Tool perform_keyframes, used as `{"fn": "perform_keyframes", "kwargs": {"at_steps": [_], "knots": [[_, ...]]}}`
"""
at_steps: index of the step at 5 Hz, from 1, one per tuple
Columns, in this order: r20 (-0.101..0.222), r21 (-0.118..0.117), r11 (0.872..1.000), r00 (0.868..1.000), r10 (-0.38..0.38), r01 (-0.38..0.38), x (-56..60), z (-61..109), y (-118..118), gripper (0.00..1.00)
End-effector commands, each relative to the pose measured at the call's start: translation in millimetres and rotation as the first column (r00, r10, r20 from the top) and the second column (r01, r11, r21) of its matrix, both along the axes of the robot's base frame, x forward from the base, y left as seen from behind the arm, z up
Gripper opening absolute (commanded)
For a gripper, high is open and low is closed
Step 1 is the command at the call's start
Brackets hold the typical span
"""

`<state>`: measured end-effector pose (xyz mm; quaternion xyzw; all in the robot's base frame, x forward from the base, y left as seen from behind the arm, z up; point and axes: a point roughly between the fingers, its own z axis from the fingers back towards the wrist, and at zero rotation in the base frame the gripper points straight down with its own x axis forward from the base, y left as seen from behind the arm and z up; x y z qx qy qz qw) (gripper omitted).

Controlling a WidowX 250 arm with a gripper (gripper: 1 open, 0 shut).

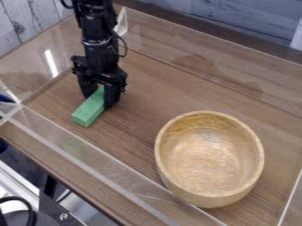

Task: Put the green block in the brown bowl

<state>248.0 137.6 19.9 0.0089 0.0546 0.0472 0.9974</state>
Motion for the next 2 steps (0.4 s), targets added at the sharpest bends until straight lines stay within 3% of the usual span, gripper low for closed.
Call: {"fn": "perform_keyframes", "kwargs": {"at_steps": [1, 2], "knots": [[0.042, 0.014, 1.0, 0.999, -0.001, 0.001, 11.6, 13.9, 4, 0.0], [0.066, 0.008, 1.0, 0.998, -0.003, 0.003, 19.8, 27.7, 2, 0.0]]}}
